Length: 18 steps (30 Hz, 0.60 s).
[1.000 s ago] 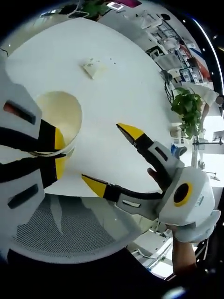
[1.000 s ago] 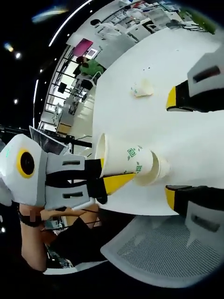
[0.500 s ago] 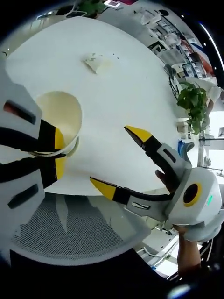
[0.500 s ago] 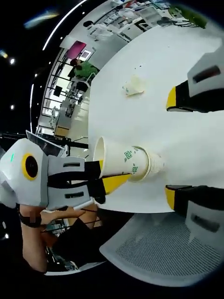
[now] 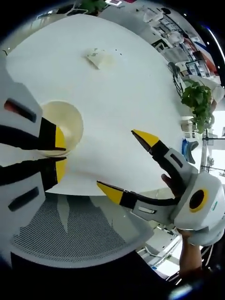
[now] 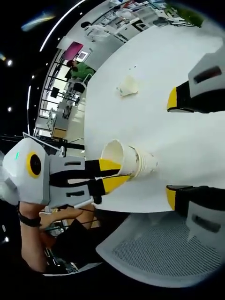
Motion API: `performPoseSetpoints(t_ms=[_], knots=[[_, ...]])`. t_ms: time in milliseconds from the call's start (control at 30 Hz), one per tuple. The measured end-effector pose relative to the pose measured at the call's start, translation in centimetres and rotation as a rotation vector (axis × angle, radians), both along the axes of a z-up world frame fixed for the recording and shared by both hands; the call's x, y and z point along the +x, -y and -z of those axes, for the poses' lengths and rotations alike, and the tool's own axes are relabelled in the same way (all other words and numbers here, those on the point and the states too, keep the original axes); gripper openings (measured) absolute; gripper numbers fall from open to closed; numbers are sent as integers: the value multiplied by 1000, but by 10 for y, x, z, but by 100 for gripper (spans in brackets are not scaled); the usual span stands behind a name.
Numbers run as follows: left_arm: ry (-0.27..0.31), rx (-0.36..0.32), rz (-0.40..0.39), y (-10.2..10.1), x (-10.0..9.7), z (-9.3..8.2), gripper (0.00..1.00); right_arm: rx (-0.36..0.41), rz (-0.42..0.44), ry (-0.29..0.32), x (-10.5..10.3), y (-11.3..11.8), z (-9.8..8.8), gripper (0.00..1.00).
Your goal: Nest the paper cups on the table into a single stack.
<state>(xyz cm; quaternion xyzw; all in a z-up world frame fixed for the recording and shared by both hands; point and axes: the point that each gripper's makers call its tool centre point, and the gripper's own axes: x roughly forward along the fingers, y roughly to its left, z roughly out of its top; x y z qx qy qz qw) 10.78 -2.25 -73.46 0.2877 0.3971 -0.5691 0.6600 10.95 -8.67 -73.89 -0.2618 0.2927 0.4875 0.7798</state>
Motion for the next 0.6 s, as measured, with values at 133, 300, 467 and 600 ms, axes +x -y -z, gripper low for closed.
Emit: performPoseSetpoints(t_ms=[133, 300, 467, 600], knots=[[2, -1, 1, 1, 0, 0, 4, 1, 6, -2, 0, 1, 0, 62], [4, -4, 1, 0, -2, -2, 6, 1, 5, -3, 1, 0, 1, 62], [-2, -11, -10, -1, -1, -1, 8, 3, 5, -3, 0, -3, -1, 62], [3, -8, -7, -2, -2, 0, 9, 6, 7, -2, 1, -3, -2, 62]])
